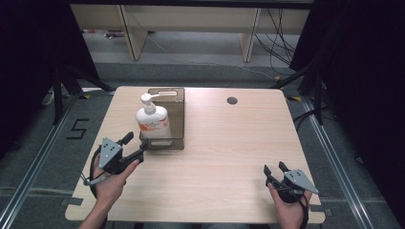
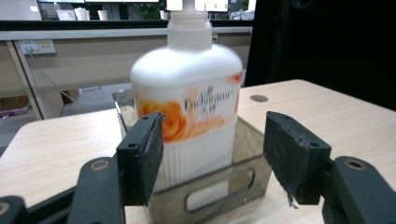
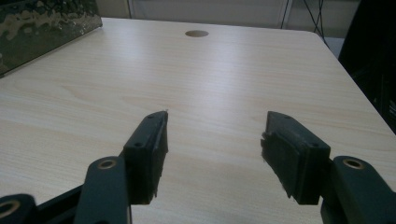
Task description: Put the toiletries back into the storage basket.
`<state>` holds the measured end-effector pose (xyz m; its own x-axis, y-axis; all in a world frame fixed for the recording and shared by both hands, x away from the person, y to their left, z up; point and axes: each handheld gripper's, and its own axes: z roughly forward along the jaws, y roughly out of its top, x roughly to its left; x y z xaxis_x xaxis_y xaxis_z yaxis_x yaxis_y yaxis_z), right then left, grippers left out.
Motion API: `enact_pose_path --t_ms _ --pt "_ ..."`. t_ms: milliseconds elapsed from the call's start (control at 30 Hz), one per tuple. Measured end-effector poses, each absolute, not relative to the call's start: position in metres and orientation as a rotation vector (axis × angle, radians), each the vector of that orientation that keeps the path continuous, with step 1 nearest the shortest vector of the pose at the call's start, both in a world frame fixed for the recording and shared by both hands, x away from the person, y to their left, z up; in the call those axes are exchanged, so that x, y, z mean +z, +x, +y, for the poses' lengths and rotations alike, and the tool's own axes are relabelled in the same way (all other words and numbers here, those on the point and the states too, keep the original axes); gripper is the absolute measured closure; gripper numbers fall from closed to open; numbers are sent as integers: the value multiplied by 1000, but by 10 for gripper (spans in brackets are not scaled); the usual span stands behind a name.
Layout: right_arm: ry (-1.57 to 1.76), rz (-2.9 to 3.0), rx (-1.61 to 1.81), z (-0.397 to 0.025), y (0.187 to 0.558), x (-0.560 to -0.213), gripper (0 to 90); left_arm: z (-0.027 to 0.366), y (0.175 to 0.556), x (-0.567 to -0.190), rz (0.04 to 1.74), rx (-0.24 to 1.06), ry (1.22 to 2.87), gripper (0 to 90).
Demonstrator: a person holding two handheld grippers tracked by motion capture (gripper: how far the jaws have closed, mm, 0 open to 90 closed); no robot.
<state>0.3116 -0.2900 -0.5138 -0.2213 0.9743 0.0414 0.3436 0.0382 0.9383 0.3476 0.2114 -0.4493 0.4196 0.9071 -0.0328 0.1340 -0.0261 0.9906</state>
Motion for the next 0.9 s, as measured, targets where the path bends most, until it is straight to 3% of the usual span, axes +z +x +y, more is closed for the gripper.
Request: enact_pose_path --t_ms 500,900 --pt "1305 1662 1163 -293 313 -513 409 224 346 -505 1033 785 1517 375" --pt "1309 1662 1154 -293 313 -513 408 225 350 -524 1024 790 1527 376"
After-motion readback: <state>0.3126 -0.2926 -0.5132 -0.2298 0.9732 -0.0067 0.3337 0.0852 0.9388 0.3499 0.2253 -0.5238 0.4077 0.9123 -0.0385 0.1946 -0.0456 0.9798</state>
